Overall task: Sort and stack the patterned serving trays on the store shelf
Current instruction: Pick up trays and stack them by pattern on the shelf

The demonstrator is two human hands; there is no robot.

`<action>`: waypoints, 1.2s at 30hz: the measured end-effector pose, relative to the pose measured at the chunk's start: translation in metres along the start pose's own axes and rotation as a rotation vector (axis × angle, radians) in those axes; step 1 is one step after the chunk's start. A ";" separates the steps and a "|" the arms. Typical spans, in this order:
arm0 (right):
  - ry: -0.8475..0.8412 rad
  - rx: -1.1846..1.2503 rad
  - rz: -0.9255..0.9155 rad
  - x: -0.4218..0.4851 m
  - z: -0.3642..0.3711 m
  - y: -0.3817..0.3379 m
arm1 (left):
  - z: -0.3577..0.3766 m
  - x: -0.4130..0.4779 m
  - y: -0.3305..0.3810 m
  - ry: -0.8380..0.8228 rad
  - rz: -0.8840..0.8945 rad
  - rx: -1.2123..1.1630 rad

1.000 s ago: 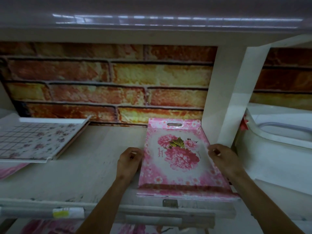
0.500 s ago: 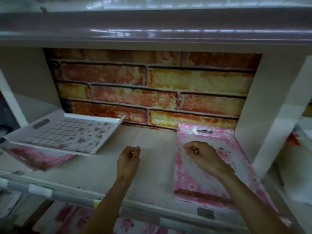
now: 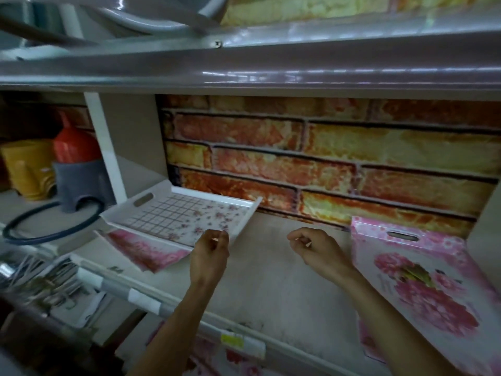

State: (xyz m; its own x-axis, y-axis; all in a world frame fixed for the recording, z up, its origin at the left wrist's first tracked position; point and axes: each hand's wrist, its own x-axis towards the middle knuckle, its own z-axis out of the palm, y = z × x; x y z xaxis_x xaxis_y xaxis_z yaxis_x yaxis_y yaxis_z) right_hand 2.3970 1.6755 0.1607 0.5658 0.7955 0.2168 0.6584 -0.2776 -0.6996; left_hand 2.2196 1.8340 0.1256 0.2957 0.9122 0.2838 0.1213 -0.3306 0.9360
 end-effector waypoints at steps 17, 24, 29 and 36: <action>-0.088 0.012 -0.110 0.054 0.092 -0.062 | -0.074 0.048 -0.036 -0.012 -0.349 0.138; -0.064 0.008 -0.100 0.066 0.088 -0.055 | -0.067 0.072 -0.029 0.042 -0.390 0.140; -0.044 -0.002 -0.122 0.070 0.083 -0.047 | -0.059 0.070 -0.033 0.081 -0.357 0.254; 0.002 0.015 -0.129 0.075 0.080 -0.041 | -0.055 0.077 -0.039 0.172 -0.283 0.030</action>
State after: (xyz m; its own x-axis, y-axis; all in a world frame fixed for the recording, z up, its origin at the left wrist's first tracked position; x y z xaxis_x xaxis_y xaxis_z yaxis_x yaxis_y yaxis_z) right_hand 2.3729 1.7895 0.1510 0.4778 0.8229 0.3074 0.7186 -0.1648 -0.6756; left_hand 2.1855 1.9304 0.1229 0.0817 0.9956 0.0465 0.2046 -0.0625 0.9769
